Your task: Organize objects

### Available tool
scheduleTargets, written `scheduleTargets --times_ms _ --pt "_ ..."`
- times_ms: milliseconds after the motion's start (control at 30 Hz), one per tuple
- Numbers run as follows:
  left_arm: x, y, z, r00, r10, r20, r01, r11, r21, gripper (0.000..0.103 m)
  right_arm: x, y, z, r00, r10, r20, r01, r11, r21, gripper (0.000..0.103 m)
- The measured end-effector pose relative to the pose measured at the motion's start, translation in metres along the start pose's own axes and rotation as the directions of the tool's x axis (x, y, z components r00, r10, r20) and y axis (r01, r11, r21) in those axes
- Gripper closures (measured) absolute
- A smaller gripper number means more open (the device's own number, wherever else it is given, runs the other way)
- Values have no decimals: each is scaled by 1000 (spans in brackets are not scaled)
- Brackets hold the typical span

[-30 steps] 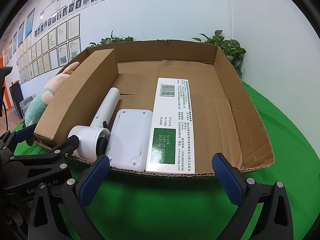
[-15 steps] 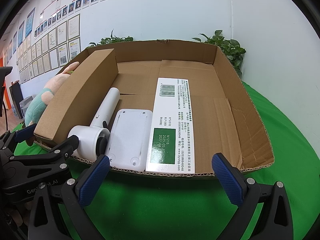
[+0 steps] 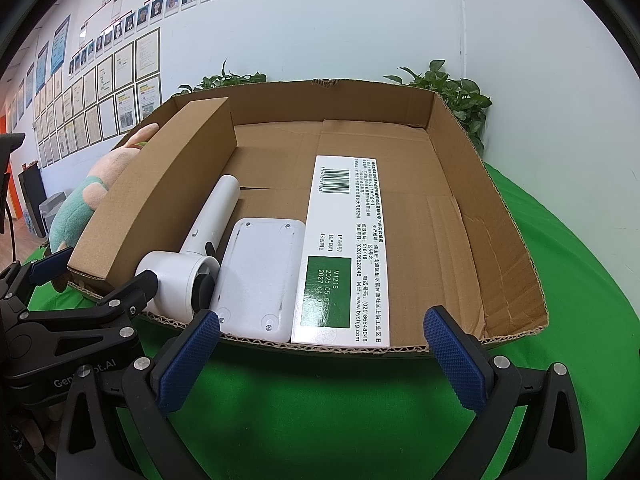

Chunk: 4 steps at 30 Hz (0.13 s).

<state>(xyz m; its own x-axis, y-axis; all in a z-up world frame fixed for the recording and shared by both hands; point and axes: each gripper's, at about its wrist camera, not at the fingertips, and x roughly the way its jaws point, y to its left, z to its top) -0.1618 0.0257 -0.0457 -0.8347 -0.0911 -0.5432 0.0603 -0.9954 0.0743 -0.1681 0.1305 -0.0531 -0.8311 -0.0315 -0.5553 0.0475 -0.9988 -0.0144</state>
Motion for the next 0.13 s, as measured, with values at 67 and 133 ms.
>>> scheduleTargets --times_ms 67,133 --pt "0 0 0 1000 0 0 0 1000 0 1 0 0 0 1000 0 0 0 1000 0 0" --pt "0 0 0 1000 0 0 0 1000 0 1 0 0 0 1000 0 0 0 1000 0 0"
